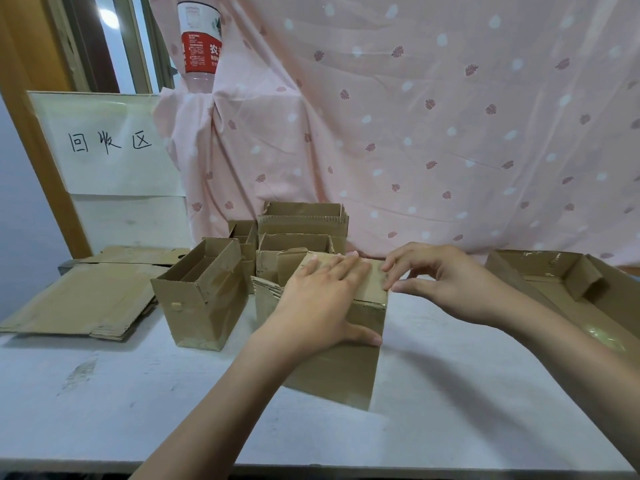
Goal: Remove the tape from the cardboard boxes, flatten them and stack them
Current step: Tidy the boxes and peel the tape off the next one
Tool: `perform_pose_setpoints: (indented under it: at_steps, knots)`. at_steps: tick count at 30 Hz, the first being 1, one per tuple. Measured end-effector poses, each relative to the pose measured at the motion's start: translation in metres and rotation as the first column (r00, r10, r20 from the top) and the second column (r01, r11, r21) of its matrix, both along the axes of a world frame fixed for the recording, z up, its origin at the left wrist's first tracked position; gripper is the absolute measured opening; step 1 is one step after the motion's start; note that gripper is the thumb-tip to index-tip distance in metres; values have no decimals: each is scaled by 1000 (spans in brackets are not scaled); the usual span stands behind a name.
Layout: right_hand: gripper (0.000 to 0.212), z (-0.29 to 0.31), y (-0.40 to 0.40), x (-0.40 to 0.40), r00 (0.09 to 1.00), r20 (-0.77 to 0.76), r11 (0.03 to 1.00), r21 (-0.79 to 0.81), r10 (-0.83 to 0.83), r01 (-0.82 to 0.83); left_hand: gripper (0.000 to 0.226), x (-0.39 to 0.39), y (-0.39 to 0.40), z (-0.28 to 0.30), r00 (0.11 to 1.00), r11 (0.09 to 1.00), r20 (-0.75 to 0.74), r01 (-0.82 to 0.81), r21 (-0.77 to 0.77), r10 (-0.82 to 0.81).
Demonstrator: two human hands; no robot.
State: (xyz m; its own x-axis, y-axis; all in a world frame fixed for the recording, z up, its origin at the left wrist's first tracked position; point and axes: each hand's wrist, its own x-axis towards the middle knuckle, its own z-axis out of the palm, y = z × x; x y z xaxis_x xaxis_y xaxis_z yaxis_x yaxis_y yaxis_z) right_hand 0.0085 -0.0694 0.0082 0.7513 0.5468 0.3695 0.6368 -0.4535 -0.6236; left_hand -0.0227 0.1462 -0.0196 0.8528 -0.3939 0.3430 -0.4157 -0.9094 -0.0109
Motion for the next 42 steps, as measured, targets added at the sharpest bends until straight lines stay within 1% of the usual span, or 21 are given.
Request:
perform_pose_setpoints:
  at_steps: [2, 4, 7, 8, 9, 11, 12, 13, 15, 16, 19, 22, 24, 28, 33, 36, 42]
  knots:
    - [16, -6, -2, 1, 987, -144, 994, 96, 66, -53, 112, -1, 0, 1, 1000, 1000, -3, -6, 0, 6]
    - [16, -10, -3, 0, 971, -216, 989, 128, 103, -76, 111, -2, -1, 1, 1000, 1000, -15, -15, 1, 15]
    - [15, -3, 0, -8, 968, -226, 986, 150, 104, -71, 112, -2, -1, 0, 999, 999, -28, -35, 13, 35]
    - [21, -1, 0, -11, 973, -215, 989, 138, 86, -57, 112, -2, -2, 0, 999, 999, -30, -39, 20, 40]
    - [27, 1, 1, -15, 984, -173, 996, 87, 44, -29, 112, -2, -2, 0, 998, 999, -33, -44, 28, 45]
    - [32, -1, 5, -22, 997, 49, 988, -137, -62, 69, 111, -1, -5, 1, 998, 997, -37, -55, 48, 57]
    - [35, -5, 8, -26, 980, 171, 960, -241, -102, 142, 110, -1, -6, 1, 997, 997, -43, -62, 55, 65]
    - [36, -10, 10, -31, 952, 274, 930, -295, -136, 218, 110, -1, -7, 2, 996, 996, -49, -70, 58, 73]
    - [28, -17, 10, -38, 867, 471, 898, -292, -164, 328, 110, -1, -8, 2, 994, 994, -56, -85, 63, 89]
    - [25, -19, 9, -39, 824, 541, 887, -281, -169, 367, 110, -1, -9, 2, 994, 994, -55, -89, 68, 93]
    - [24, -18, 10, -41, 768, 611, 855, -281, -192, 437, 110, -2, -10, 2, 994, 993, -51, -94, 71, 98]
    - [18, -15, 15, -45, 749, 645, 829, -327, -155, 453, 110, -3, -11, 1, 993, 992, -49, -105, 72, 108]
    - [15, -12, 17, -48, 764, 629, 837, -336, -143, 433, 111, -3, -11, 0, 993, 992, -45, -109, 70, 112]
    - [13, -3, 21, -49, 863, 466, 859, -342, -196, 380, 111, -3, -12, -1, 993, 993, -43, -110, 52, 112]
    - [7, 15, 31, -48, 910, 345, 830, -420, -229, 368, 111, -2, -12, 0, 993, 993, -48, -105, 50, 108]
    - [9, 25, 33, -41, 939, 222, 848, -413, -261, 333, 111, -1, -12, 0, 993, 993, -48, -107, 55, 109]
    - [14, 28, 29, -36, 968, 26, 874, -424, -251, 238, 112, 2, -11, -1, 993, 993, -43, -106, 53, 109]
